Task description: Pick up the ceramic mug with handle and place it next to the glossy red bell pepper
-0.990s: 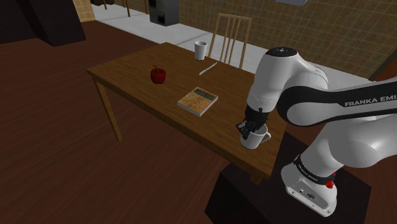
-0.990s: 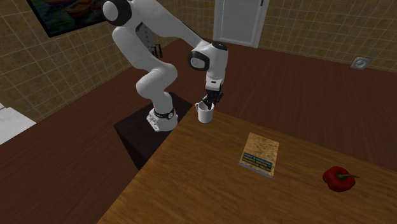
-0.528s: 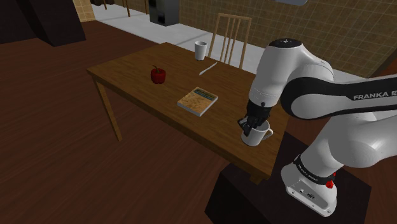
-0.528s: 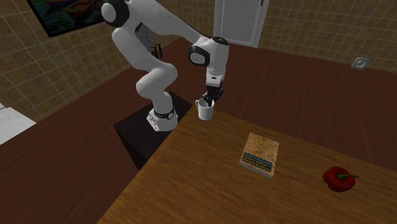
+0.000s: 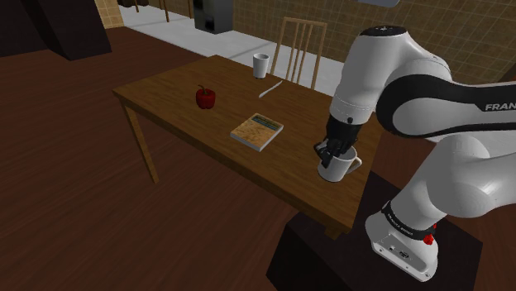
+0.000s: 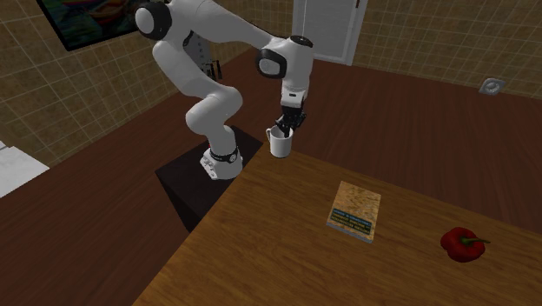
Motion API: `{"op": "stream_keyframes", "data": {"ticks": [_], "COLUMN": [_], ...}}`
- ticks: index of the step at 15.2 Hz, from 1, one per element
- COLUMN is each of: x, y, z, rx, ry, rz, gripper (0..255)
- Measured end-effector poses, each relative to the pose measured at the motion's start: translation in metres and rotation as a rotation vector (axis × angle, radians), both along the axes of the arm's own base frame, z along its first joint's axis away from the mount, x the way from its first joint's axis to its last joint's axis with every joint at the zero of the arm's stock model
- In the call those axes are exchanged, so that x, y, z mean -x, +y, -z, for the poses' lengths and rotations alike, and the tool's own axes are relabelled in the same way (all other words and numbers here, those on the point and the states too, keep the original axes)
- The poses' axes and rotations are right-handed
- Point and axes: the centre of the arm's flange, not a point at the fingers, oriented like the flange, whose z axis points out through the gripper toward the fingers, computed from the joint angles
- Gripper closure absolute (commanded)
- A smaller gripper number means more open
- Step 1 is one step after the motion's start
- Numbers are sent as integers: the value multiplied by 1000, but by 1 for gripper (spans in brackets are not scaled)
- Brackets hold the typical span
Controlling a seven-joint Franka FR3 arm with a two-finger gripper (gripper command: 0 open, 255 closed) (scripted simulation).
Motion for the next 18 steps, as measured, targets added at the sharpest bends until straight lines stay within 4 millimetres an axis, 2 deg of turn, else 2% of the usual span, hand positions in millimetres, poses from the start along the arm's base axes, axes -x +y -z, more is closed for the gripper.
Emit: {"op": "stream_keyframes", "data": {"ticks": [18], "x": [0], "y": [2], "z": [-94], "rx": [0], "ry": [0], "rz": [0], "gripper": [255]}}
